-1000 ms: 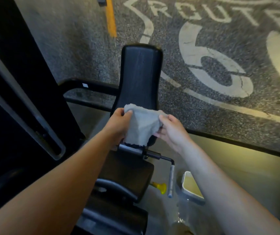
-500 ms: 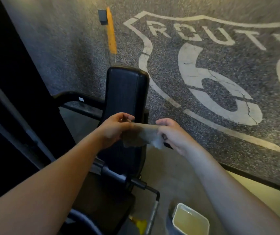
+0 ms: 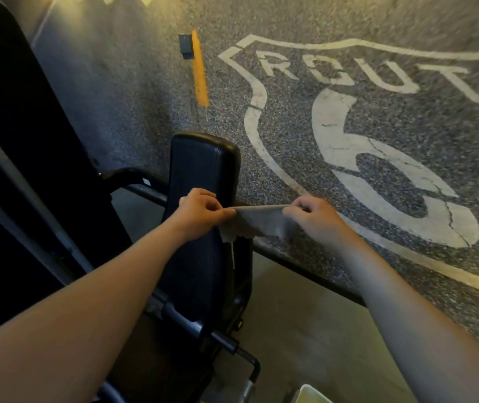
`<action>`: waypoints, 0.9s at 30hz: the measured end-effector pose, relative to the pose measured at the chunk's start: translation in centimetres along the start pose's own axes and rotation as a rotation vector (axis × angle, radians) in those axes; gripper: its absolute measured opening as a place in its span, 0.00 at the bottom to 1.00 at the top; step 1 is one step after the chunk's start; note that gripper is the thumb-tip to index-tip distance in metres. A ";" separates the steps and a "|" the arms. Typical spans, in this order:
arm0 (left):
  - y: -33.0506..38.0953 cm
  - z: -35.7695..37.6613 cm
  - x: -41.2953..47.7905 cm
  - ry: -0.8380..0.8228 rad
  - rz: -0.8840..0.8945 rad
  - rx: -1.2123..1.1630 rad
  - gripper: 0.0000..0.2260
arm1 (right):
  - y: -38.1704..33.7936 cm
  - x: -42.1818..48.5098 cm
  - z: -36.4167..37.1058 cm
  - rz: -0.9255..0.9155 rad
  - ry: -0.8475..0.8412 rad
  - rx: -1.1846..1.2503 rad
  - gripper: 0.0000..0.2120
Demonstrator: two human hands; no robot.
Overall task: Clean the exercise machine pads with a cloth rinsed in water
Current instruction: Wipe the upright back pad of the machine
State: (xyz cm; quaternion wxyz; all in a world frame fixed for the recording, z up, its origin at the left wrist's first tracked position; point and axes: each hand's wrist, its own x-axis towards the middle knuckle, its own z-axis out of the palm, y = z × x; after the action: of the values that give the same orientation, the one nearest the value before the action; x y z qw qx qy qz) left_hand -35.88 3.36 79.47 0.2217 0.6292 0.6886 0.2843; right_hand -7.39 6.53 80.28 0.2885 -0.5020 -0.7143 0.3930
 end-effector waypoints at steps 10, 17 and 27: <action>6.1 1.6 2.2 -0.338 -0.303 -0.912 0.24 | -5.9 3.0 2.8 -0.077 -0.077 0.072 0.23; 2.4 -1.7 5.5 -0.247 -0.123 -0.894 0.05 | -6.1 7.8 3.9 -0.049 0.062 0.147 0.07; -5.8 -7.6 13.7 0.058 -0.079 -0.553 0.06 | -10.0 17.0 11.5 -0.050 0.121 0.170 0.08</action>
State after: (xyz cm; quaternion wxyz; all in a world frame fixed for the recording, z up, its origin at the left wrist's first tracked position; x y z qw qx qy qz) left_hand -46.71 15.79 81.95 0.3762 0.5091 0.6148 0.4705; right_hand -27.15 17.54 83.09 0.3825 -0.4806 -0.6719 0.4138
